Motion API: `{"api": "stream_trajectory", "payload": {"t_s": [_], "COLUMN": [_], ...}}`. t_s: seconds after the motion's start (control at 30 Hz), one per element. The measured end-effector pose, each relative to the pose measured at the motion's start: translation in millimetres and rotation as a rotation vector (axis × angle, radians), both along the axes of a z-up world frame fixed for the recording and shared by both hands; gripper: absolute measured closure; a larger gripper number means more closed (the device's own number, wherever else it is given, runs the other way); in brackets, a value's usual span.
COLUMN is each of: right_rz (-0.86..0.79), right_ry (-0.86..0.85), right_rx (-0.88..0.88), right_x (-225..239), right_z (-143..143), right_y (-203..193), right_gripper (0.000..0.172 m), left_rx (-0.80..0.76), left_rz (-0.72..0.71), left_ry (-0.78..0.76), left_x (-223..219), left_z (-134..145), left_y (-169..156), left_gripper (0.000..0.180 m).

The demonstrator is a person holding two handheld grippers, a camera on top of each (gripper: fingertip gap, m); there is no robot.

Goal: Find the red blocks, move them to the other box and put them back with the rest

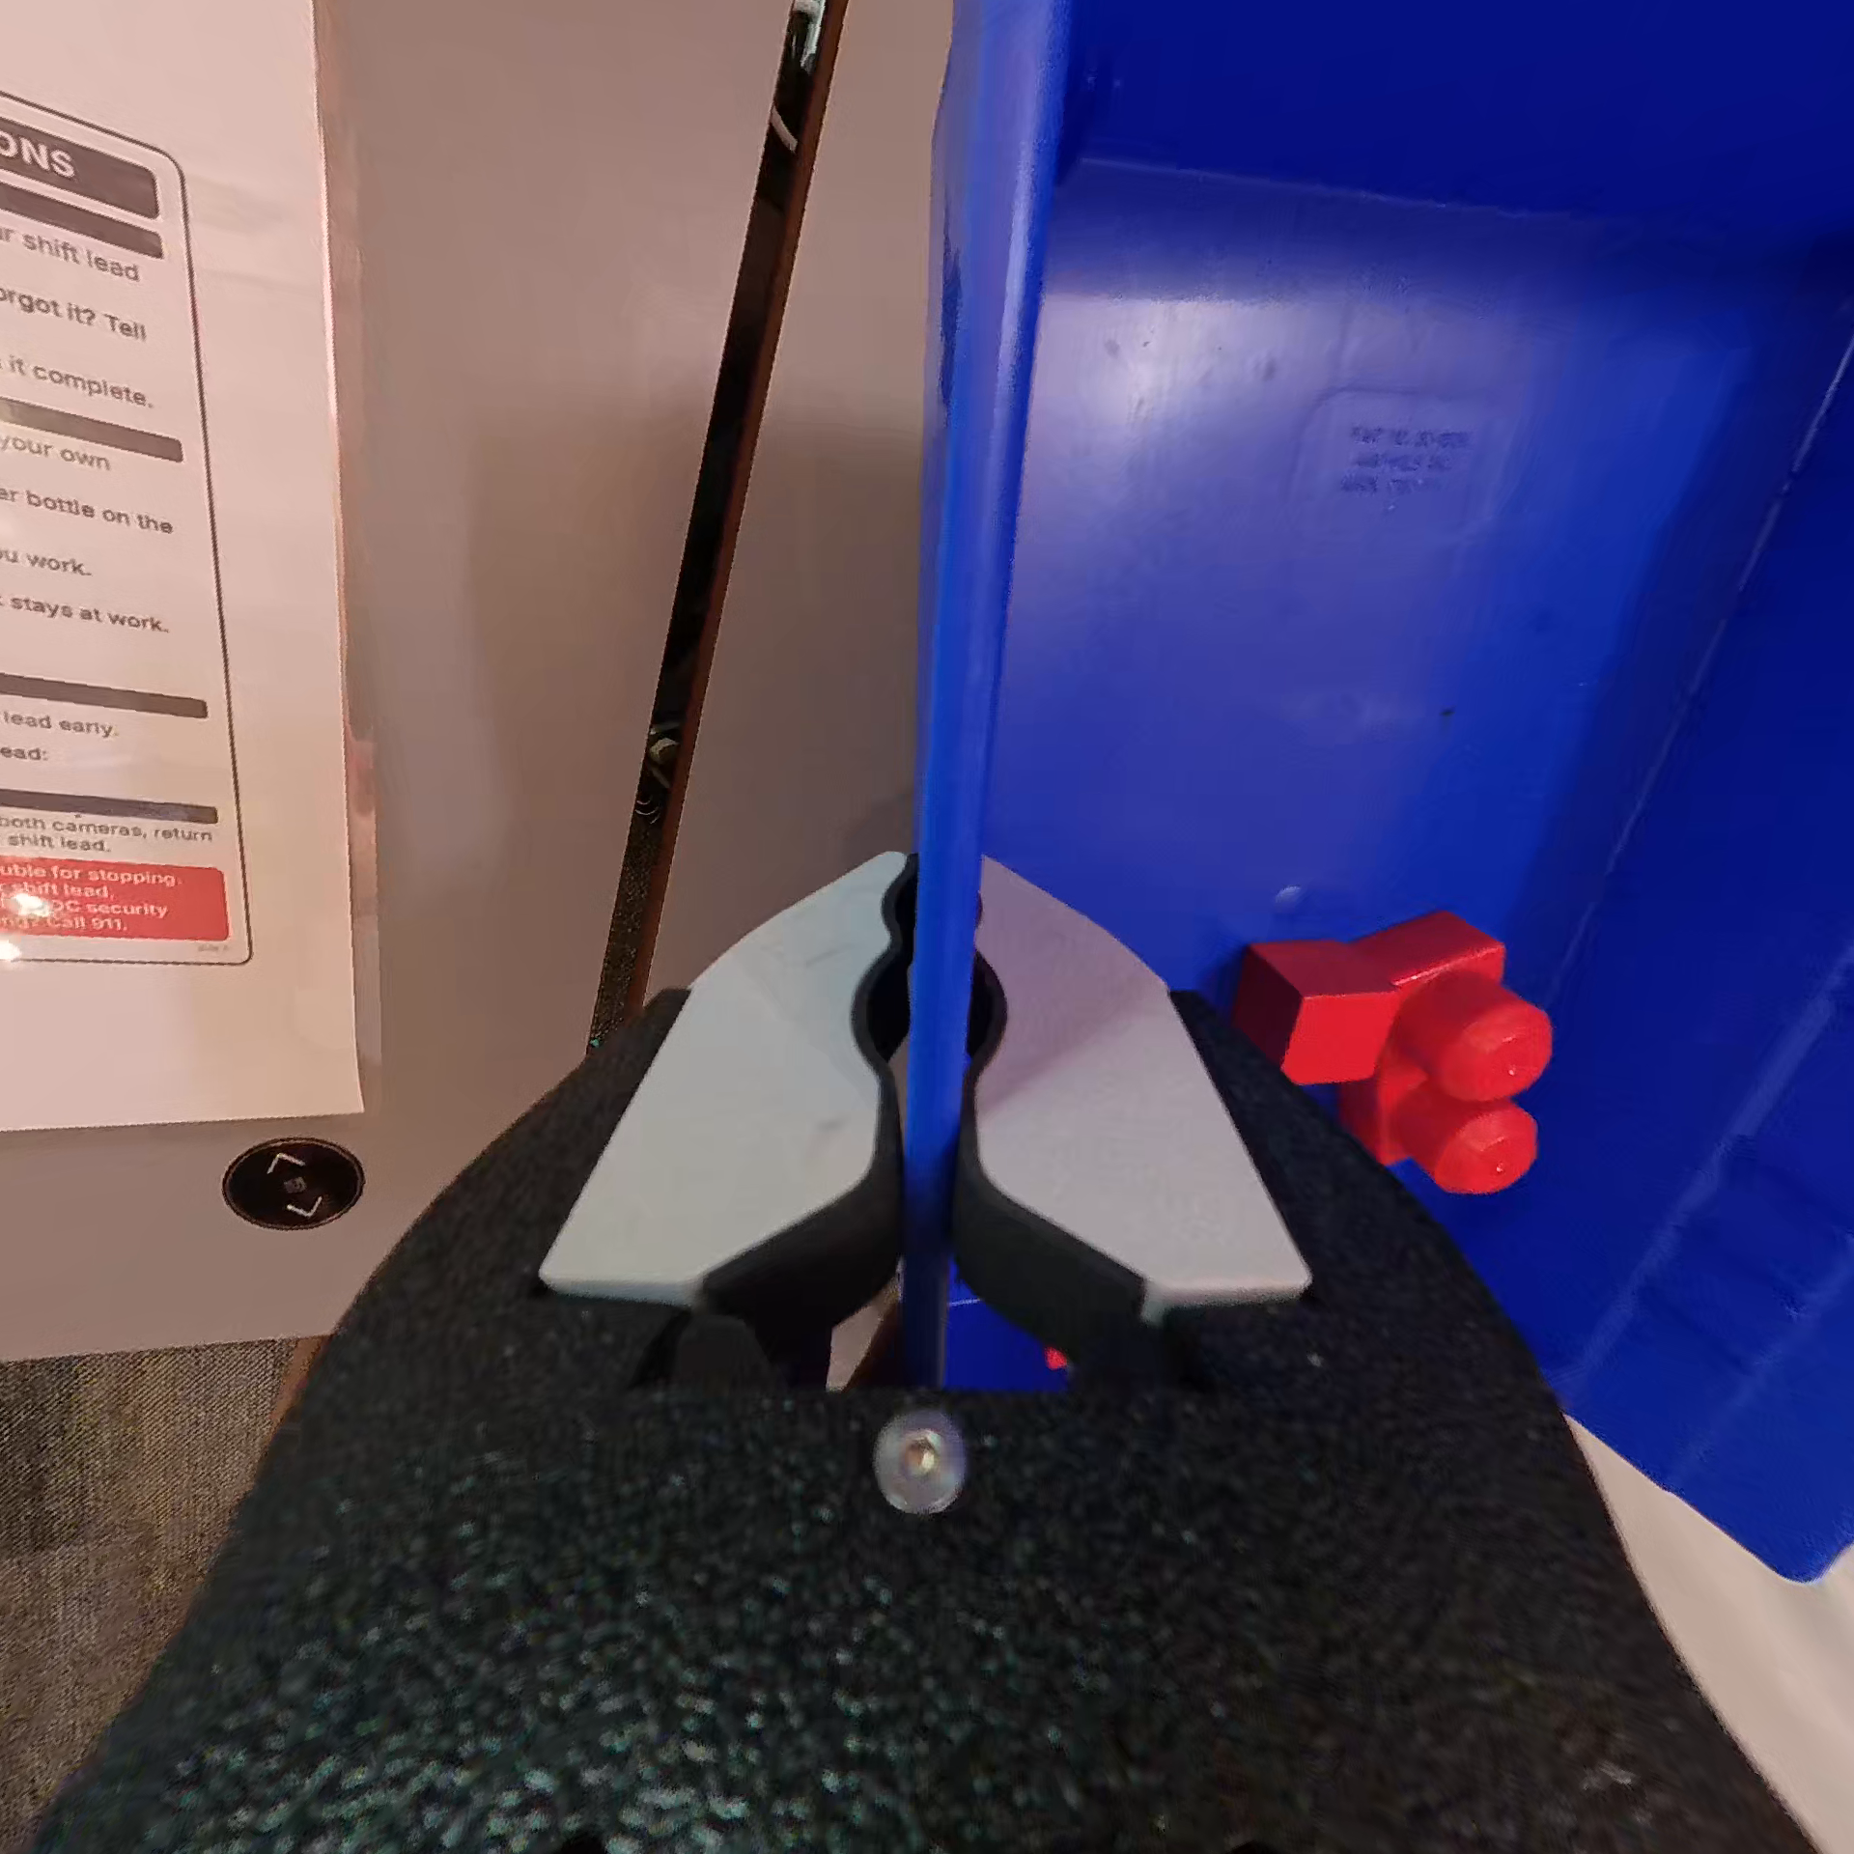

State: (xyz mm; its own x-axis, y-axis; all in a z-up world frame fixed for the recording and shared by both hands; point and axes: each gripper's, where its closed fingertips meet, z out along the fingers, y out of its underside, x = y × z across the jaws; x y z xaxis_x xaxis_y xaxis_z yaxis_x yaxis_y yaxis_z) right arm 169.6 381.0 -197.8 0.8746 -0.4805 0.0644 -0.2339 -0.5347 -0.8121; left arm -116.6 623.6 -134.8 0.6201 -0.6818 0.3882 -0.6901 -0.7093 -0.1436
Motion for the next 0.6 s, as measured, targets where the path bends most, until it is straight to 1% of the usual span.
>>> {"api": "stream_trajectory", "payload": {"t_s": [0.1, 0.13, 0.2, 0.27, 0.33, 0.4, 0.5, 0.6], "right_rz": [0.025, 0.046, 0.085, 0.105, 0.101, 0.081, -0.014, -0.162], "right_ry": [0.064, 0.081, 0.089, 0.077, 0.063, 0.057, 0.085, 0.094], "right_rx": [0.025, 0.028, 0.027, 0.039, 0.041, 0.048, 0.069, 0.088], "right_x": [5.2, 6.6, 9.2, 12.9, 21.0, 32.6, 55.1, 81.2], "right_z": [3.7, 4.0, 3.9, 9.6, 16.6, 21.7, 22.5, 27.0], "right_y": [-21.6, -32.8, -61.9, -101.0, -150.1, -207.4, -304.7, -399.5], "right_gripper": [0.164, 0.165, 0.165, 0.165, 0.165, 0.165, 0.165, 0.165], "left_rx": [0.005, 0.006, 0.011, 0.013, 0.010, 0.006, -0.001, -0.007], "left_rz": [-0.020, -0.028, -0.048, -0.075, -0.106, -0.144, -0.214, -0.274], "left_ry": [-0.002, -0.003, -0.011, -0.024, -0.042, -0.056, -0.052, -0.054], "left_x": [6.4, 9.2, 17.1, 27.5, 40.4, 54.6, 76.6, 102.4], "left_z": [-0.3, -0.4, -0.9, -2.4, -5.3, -9.8, -18.9, -29.9], "left_y": [-1.1, -1.9, -4.5, -9.2, -16.3, -25.2, -38.7, -51.3], "left_gripper": [0.177, 0.177, 0.177, 0.177, 0.177, 0.177, 0.177, 0.177]}}
